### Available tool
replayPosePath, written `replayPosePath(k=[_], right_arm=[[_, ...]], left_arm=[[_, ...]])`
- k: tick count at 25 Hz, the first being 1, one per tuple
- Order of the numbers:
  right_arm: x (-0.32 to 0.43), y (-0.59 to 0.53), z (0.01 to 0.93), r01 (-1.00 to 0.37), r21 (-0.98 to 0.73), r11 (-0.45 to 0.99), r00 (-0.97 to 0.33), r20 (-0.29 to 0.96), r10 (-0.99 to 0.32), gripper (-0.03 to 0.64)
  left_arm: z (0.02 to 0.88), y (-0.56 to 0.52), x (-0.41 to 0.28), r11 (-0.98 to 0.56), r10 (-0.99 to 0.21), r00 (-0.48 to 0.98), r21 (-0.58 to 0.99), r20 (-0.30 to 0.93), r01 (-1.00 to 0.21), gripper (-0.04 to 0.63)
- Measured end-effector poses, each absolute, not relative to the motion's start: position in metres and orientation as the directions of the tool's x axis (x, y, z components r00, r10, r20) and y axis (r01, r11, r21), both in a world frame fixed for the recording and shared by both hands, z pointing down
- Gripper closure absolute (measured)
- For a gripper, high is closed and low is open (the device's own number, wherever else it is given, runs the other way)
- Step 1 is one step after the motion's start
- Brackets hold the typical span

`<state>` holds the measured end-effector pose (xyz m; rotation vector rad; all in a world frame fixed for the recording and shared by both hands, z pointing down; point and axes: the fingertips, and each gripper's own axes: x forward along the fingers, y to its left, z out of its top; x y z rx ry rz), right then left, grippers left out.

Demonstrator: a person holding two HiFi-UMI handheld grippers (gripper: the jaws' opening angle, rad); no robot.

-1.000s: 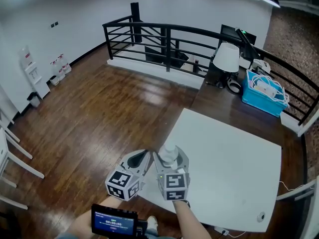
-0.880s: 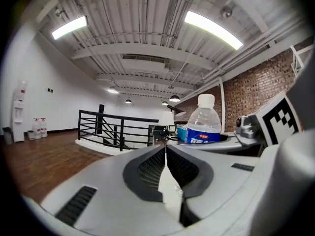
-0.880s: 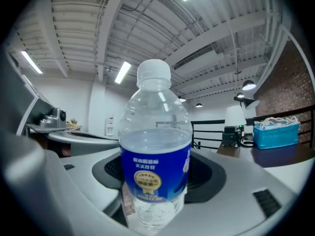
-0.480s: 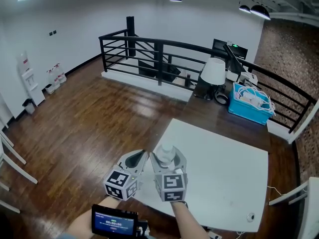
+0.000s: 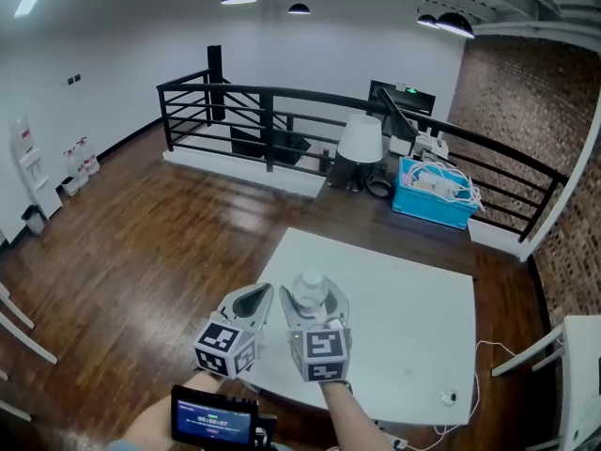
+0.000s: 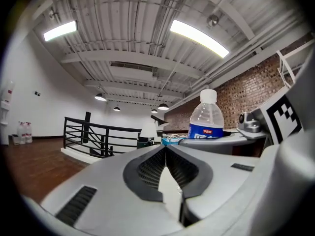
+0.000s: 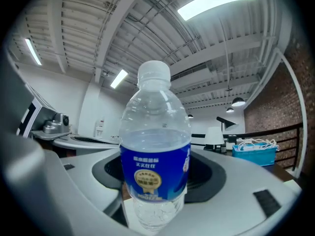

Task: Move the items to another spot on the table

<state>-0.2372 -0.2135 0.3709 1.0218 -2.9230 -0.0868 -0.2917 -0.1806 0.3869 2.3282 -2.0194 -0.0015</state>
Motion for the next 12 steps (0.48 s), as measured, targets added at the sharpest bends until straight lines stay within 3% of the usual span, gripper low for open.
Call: replayPosePath(k=[12], right_arm=[[-0.117, -0.235, 0.36, -0.716, 0.063, 0.696, -0.697, 0.002, -0.717, 0.325]], left_arm=[[0.374, -0.208, -0.172, -0.268, -0.962, 0.269, 0.036, 0.039, -0.963, 0.583]])
